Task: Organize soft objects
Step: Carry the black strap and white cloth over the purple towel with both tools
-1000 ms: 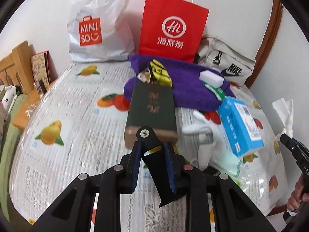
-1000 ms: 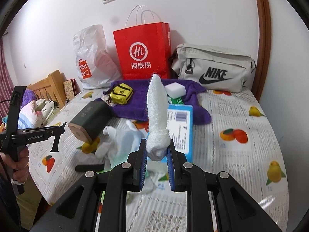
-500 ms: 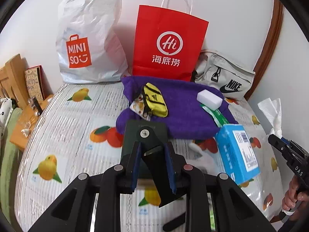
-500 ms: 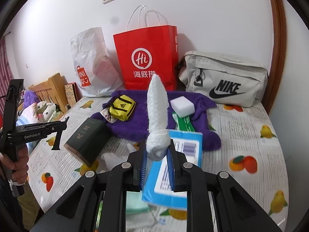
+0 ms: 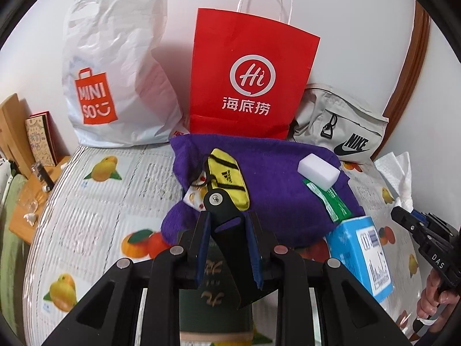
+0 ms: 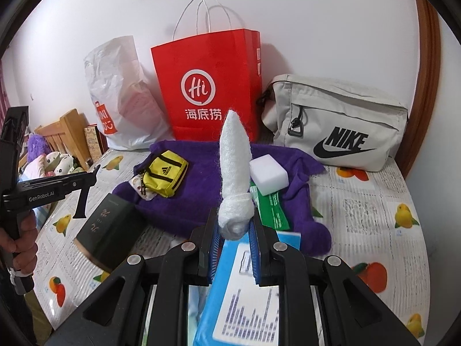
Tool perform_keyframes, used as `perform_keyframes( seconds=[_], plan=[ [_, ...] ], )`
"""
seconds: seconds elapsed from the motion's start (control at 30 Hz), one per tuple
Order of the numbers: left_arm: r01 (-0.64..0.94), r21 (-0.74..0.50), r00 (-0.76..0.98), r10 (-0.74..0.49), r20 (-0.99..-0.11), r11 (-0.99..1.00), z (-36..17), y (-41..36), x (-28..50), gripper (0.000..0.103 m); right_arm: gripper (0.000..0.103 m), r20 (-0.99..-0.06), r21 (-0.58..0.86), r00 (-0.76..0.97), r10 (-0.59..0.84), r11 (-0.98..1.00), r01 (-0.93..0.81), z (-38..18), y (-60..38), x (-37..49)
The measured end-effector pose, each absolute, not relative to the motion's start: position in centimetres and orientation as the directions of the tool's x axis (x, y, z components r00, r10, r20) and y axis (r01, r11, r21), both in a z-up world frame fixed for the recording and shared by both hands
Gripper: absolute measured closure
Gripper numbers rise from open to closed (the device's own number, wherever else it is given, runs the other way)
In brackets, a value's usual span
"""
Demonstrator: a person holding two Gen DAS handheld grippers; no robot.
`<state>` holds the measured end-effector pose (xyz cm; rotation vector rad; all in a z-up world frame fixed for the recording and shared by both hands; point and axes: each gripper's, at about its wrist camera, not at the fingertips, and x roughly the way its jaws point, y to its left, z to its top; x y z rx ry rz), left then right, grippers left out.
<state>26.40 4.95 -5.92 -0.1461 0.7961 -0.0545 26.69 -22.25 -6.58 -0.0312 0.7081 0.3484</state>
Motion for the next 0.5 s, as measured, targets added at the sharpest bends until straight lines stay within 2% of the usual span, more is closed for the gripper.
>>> perform_keyframes(
  seconds=[0.5],
  plan=[
    [0.022,-0.156,0.674,-0.130,-0.727,0.987,-7.5,3.7,32.5,0.079,0.084,-0.689,0.095,0.660,0.301,0.939,-0.329,-9.7,-22.3,32.9]
  ],
)
